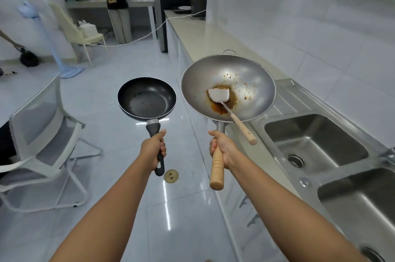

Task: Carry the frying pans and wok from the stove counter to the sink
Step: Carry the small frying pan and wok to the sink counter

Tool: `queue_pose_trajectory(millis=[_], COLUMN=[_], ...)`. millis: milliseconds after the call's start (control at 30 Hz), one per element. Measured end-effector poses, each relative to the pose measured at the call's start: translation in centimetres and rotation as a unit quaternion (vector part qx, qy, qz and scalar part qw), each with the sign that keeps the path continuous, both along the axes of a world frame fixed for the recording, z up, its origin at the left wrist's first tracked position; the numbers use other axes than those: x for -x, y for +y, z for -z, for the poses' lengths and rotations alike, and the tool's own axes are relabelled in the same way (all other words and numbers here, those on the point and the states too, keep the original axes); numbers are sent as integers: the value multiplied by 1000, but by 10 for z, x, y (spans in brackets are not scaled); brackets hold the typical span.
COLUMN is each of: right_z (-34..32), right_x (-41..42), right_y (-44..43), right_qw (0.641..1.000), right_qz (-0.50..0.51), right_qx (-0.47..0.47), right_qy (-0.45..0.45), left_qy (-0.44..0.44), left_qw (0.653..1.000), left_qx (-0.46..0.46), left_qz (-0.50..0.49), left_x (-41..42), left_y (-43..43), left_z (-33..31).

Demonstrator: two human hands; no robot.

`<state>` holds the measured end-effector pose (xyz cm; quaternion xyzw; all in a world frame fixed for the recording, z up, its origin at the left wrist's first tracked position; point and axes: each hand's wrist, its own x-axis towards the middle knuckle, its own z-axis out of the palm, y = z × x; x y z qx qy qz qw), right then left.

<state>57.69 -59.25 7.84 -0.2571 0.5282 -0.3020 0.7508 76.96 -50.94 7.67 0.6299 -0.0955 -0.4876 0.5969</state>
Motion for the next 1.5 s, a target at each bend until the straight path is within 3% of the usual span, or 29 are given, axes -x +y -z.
queue_pose_trajectory(millis=[333, 667, 867, 1100, 1500], right_z=[-7, 3, 5, 16, 34], right_x=[-37, -82, -101, -75, -41], right_y=[-137, -274, -341, -393, -419], right_qw=[999, 989, 963, 929, 868], right_qz=[34, 147, 269, 369, 491], right_qx=[17, 11, 12, 5, -50], right_qy=[7, 27, 19, 29, 57], left_qy=[-9, -21, -44, -11, -10], left_qw=[1000, 989, 962, 926, 854], left_qx=[0, -15, -36, -42, -89], left_qz=[23, 148, 267, 374, 512], left_x=[-44, -103, -124, -85, -12], left_y=[-146, -334, -462, -574, -673], left_z=[1, 4, 5, 24, 51])
